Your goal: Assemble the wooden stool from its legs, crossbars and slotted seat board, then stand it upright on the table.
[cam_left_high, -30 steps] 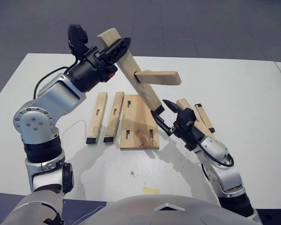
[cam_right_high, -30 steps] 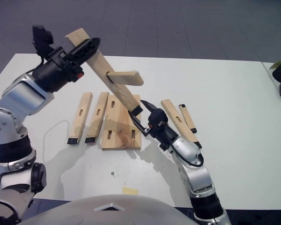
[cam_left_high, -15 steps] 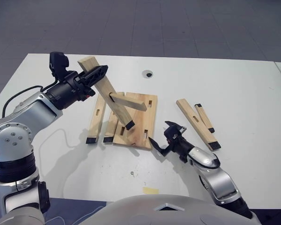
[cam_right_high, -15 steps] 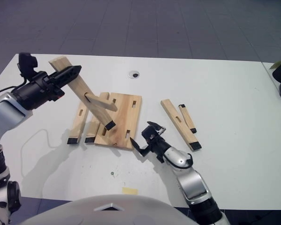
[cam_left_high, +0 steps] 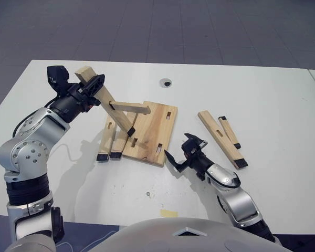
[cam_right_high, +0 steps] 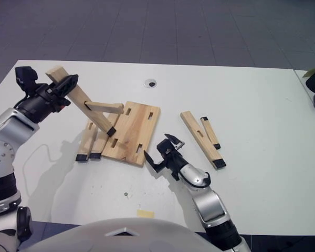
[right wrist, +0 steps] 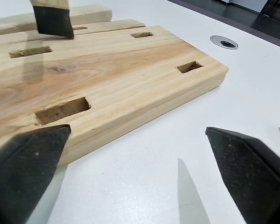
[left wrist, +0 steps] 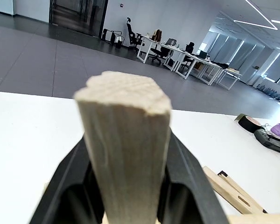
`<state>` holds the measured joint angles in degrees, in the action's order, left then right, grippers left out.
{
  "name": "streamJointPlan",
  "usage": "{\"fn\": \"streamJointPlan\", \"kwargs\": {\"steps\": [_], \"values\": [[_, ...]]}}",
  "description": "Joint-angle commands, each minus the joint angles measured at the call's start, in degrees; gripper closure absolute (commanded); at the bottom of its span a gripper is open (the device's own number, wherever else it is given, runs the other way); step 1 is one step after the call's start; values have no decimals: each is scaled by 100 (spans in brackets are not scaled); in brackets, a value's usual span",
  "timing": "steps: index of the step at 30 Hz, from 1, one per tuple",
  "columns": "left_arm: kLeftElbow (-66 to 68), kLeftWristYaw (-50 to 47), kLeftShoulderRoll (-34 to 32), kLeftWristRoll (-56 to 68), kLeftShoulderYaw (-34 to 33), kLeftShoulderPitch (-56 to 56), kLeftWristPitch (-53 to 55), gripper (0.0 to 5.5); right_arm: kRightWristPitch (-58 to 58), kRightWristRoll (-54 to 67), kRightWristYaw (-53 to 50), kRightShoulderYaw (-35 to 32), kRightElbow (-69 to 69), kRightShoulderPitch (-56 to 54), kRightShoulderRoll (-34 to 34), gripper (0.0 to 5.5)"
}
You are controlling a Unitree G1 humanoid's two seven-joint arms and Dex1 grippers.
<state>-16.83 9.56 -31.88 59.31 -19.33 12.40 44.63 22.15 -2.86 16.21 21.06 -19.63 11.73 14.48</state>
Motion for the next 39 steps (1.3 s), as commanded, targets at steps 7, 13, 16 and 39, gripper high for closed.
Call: {"fn": "streamJointPlan", "kwargs": {"steps": [7, 13, 16, 39], "values": [[-522, -775, 161, 958, -565, -413, 656, 445, -3, -154, -319, -151, 102, 265, -109, 10], [-712, -907, 321, 840, -426, -698, 564, 445, -27, -202, -313, -191, 93, 306, -90, 10], [-726, -888, 396, 618, -348, -729, 386, 445, -33, -185, -289, -256, 122, 264, -92, 10], [-982, -955, 568, 71, -413, -1229, -125, 445, -11, -280, -154, -296, 5, 269, -3, 10]]}}
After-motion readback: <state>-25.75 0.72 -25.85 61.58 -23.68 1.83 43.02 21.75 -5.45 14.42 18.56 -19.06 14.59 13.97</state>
